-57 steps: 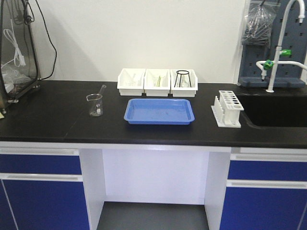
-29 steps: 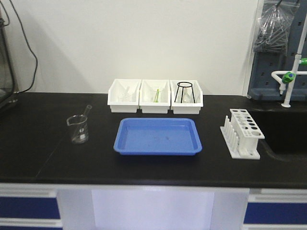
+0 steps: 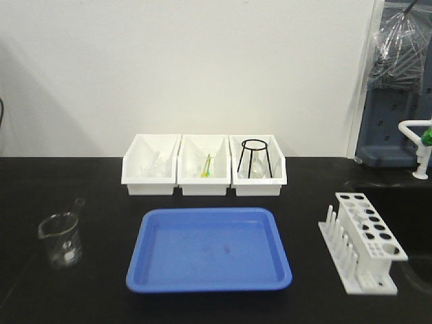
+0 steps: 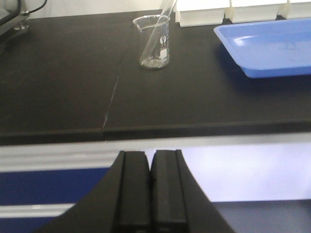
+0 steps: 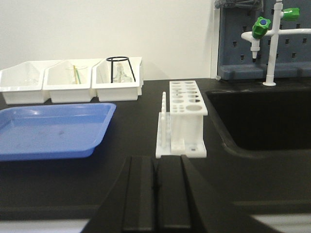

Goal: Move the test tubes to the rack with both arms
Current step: 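Move the left gripper toward the glass test tube in the beaker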

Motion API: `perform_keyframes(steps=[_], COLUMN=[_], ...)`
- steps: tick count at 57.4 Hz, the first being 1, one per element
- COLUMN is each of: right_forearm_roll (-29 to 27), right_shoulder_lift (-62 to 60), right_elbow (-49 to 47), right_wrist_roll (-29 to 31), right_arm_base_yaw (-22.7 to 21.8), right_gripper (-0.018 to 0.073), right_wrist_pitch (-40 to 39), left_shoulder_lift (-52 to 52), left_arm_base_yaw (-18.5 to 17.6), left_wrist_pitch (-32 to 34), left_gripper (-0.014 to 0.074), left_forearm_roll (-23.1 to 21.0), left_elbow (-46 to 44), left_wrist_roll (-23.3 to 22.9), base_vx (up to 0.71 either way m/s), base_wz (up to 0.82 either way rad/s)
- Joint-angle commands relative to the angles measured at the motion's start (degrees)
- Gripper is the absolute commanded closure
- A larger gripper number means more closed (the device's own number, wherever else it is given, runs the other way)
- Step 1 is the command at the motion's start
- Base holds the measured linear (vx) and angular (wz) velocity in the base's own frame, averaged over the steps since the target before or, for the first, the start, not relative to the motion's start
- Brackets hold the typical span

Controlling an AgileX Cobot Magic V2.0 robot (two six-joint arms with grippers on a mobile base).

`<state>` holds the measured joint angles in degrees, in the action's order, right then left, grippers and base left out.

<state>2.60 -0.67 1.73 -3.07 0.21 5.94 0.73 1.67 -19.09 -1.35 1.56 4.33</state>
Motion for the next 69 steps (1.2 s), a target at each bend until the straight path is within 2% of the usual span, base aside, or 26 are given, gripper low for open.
perform_keyframes(steps=[1,34,69], right_forearm_roll=[0.06,0.06,0.06], right_shoulder_lift=[0.00,0.00,0.00], right_elbow=[0.79,0.79,0.79], right_wrist_roll=[0.22,0.22,0.22], right_arm_base_yaw=[-0.23,-0.23,-0.23], right_gripper=[0.0568,0.0568,0.0568], right_wrist_pitch=[-4.62,-4.62,-4.62], left_shoulder_lift=[0.63,0.63,0.63], left_arm_base_yaw=[0.14,0.14,0.14], left_wrist_pitch=[4.63,4.63,4.63], left_gripper=[0.0601,0.0601,0.0601], left_forearm_roll=[-0.33,-0.33,-0.33], left_elbow=[-1.81,-1.81,-1.81], left_wrist_roll=[-0.26,-0.26,-0.26], base_vx=[0.42,0.32,0.14], base_wz=[-0.07,-0.03,0.00])
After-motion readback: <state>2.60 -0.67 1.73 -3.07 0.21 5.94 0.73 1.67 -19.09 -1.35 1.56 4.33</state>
